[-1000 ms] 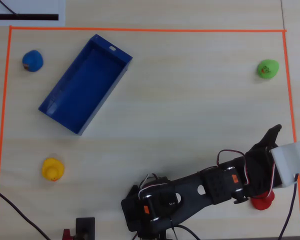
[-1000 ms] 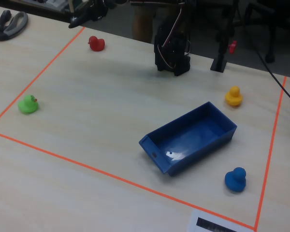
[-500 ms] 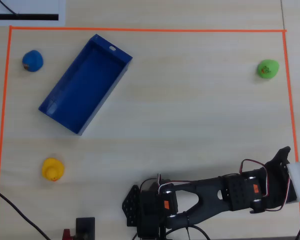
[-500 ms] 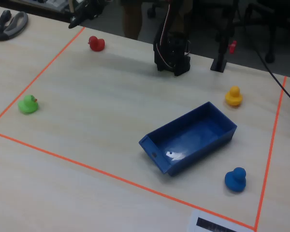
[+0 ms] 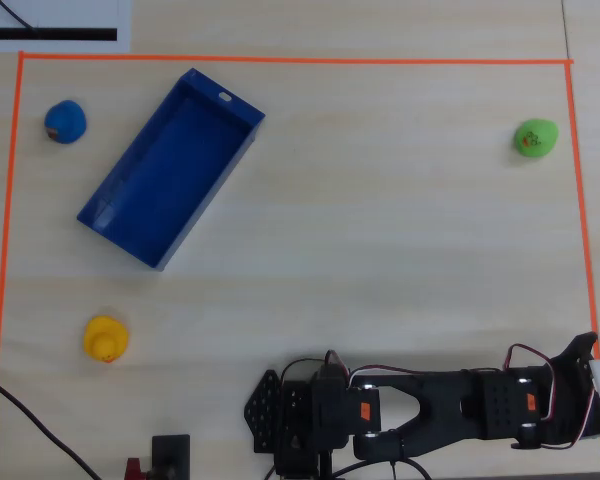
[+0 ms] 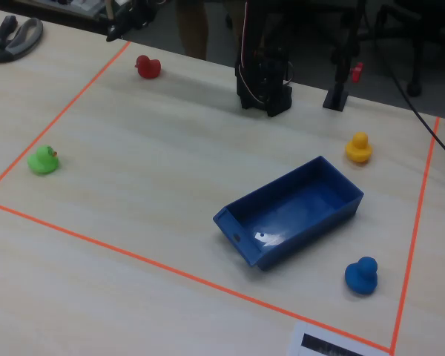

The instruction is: Grasp red duck and put it into box.

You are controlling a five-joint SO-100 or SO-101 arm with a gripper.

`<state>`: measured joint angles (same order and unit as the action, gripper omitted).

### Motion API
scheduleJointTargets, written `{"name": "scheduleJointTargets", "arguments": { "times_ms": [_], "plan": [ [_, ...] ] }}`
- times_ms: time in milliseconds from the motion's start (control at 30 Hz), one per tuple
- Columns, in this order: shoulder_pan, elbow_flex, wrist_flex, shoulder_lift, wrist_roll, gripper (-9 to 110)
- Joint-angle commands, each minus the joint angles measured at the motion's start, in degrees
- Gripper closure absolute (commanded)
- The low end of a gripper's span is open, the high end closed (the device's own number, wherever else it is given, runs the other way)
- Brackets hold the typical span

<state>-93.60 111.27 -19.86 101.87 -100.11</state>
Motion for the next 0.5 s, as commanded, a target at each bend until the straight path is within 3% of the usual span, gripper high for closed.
{"name": "scheduleJointTargets", "arguments": {
  "times_ms": [0,467],
  "plan": [
    [-1.8,-0.5,1.9,-0.7,-2.0,63],
    [-5.2,6.7,1.8,-1.8,-10.4,64]
  ]
}}
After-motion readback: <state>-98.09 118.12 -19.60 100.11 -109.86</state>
